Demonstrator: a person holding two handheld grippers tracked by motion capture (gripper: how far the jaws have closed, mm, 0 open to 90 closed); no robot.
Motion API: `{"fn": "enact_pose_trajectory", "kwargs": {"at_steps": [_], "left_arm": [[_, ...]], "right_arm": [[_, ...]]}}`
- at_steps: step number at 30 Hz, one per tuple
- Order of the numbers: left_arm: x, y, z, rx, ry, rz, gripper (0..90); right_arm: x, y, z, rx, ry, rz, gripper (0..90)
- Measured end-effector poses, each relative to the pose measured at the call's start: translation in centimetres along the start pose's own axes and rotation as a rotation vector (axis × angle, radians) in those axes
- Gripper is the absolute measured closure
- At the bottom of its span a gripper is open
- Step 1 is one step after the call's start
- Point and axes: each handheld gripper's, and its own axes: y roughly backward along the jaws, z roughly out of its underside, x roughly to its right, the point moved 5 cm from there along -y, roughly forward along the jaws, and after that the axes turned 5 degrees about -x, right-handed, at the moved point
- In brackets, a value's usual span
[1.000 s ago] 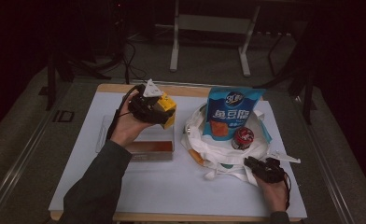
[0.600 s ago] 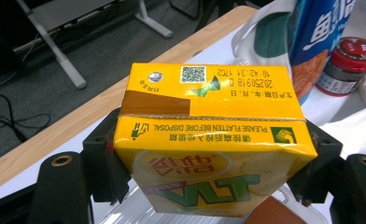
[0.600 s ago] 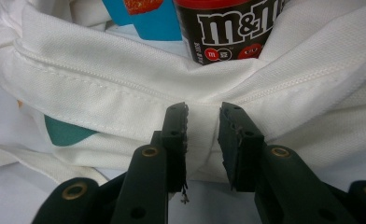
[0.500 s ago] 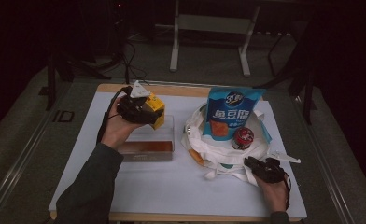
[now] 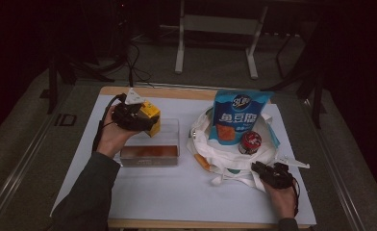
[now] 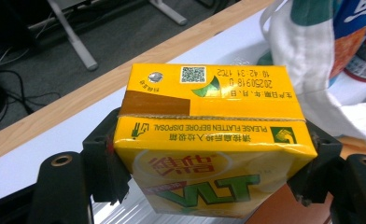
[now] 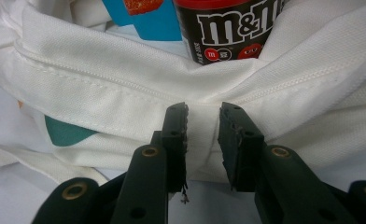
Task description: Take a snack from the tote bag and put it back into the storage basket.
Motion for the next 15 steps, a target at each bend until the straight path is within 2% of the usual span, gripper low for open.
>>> {"fn": "enact_pose_trajectory", "kwargs": {"at_steps": [15], "left_arm": [[-1.5, 0.6, 2.3, -0.016, 0.033, -0.035, 28.0]], "right_arm": [[0.0, 0.0, 0.0, 0.001, 0.002, 0.001, 72.1]]}}
